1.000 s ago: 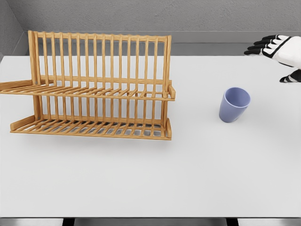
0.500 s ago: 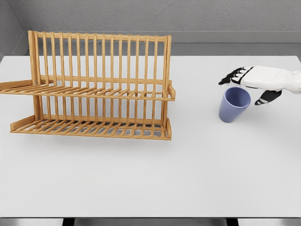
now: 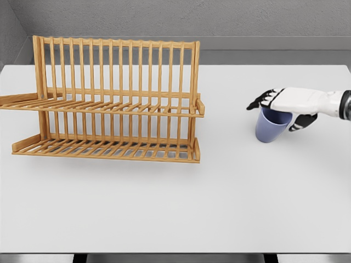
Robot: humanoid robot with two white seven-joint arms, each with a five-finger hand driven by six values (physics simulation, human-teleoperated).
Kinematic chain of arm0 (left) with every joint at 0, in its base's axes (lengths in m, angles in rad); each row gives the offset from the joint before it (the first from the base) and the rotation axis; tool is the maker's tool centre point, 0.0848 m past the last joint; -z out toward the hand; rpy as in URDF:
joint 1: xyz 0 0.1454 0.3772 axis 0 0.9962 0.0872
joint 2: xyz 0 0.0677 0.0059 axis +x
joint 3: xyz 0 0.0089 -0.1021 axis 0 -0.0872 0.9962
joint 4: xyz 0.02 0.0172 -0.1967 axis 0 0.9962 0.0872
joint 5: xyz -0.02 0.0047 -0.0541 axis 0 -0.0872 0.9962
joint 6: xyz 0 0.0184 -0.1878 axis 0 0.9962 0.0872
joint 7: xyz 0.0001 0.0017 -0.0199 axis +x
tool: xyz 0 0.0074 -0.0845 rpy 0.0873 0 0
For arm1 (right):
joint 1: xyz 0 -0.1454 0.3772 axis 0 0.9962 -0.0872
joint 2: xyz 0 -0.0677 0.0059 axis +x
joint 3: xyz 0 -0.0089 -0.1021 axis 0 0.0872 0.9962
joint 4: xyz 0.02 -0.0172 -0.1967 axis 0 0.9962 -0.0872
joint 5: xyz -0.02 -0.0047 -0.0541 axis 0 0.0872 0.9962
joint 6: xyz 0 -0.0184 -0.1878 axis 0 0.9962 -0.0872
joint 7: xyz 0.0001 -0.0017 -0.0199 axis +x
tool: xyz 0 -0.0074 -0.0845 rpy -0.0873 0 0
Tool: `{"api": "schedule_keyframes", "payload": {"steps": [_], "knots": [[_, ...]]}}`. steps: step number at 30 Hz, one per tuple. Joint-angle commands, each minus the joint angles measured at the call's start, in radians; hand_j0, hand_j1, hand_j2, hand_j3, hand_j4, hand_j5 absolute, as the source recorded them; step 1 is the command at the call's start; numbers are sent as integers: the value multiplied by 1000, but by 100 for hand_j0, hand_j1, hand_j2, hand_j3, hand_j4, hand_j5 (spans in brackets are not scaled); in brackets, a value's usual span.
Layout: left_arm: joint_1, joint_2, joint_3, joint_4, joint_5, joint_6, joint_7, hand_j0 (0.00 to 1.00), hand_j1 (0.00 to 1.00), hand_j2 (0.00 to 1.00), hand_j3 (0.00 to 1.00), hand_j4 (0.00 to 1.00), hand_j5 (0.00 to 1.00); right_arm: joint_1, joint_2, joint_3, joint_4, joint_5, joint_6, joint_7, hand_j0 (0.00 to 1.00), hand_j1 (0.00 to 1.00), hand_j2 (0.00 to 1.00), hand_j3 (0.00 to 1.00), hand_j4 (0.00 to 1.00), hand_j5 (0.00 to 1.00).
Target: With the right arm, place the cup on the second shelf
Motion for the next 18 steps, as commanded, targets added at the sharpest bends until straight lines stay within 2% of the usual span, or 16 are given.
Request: {"api": "schedule_keyframes", "payload": {"steps": [1, 3, 4, 6, 9, 12, 18], "knots": [[0, 0, 0, 0, 0, 0, 0, 100, 100, 100, 100, 100, 100, 0, -1, 6, -7, -5, 2, 0, 100, 100, 100, 100, 100, 100], [0, 0, 0, 0, 0, 0, 0, 100, 100, 100, 100, 100, 100, -2, -1, 6, -6, -5, 2, 0, 99, 99, 99, 99, 99, 99], [0, 0, 0, 0, 0, 0, 0, 100, 100, 100, 100, 100, 100, -2, -1, 5, -6, -7, 2, 0, 80, 80, 80, 80, 80, 80], [0, 0, 0, 0, 0, 0, 0, 100, 100, 100, 100, 100, 100, -2, -2, 1, -6, -7, 2, 0, 74, 74, 74, 74, 74, 74], [0, 0, 0, 0, 0, 0, 0, 100, 100, 100, 100, 100, 100, -2, -2, 1, -6, -7, 2, 0, 71, 71, 71, 71, 71, 71], [0, 0, 0, 0, 0, 0, 0, 100, 100, 100, 100, 100, 100, -2, -2, 1, -6, -5, 2, 0, 63, 63, 63, 63, 63, 63], [0, 0, 0, 0, 0, 0, 0, 100, 100, 100, 100, 100, 100, -17, -4, -20, -9, -8, 2, 0, 63, 63, 63, 63, 63, 63]]}}
